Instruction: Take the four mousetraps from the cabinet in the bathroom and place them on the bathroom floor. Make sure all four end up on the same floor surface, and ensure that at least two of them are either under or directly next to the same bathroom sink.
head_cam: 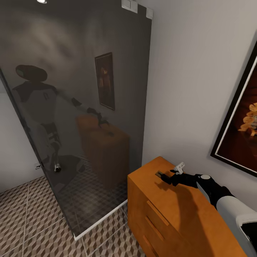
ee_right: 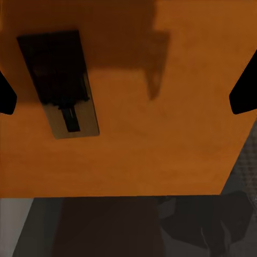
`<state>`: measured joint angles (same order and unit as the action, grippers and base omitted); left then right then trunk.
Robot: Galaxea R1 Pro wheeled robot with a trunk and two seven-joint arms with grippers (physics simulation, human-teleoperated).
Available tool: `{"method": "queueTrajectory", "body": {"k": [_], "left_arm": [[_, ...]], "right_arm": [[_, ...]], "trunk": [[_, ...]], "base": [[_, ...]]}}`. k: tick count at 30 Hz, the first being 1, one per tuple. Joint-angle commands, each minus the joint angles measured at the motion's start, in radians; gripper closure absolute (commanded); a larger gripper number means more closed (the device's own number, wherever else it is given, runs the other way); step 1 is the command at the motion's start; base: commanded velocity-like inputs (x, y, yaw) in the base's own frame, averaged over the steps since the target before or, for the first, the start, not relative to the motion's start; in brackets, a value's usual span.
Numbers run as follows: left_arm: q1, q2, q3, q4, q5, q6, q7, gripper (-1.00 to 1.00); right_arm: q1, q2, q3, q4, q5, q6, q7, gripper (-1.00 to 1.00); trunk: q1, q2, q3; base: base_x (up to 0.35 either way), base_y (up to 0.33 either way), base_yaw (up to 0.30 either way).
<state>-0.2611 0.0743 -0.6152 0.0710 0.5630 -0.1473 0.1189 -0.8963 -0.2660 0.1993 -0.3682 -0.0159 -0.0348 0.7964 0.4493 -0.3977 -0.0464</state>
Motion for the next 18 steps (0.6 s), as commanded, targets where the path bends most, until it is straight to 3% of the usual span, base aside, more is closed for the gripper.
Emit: {"method": "queueTrajectory", "body": {"k": [1,18], "left_arm": [[-0.001,-0.001,-0.006,0.003,0.003,-0.005,0.001,-1.00],[-0.001,-0.001,-0.006,0.003,0.003,-0.005,0.001,-1.00]], "right_arm": [[-0.001,-0.001,0.005,0.000,-0.002,-0.004,0.001,-1.00],[-0.001,-0.001,0.006,0.000,-0.004,-0.004,0.001,-1.00]], "trunk": [[0.001,-0.002,-0.002],[0.001,-0.002,-0.002]], "base": [[0.000,0.000,0.000],[0.000,-0.021,0.000]]}}
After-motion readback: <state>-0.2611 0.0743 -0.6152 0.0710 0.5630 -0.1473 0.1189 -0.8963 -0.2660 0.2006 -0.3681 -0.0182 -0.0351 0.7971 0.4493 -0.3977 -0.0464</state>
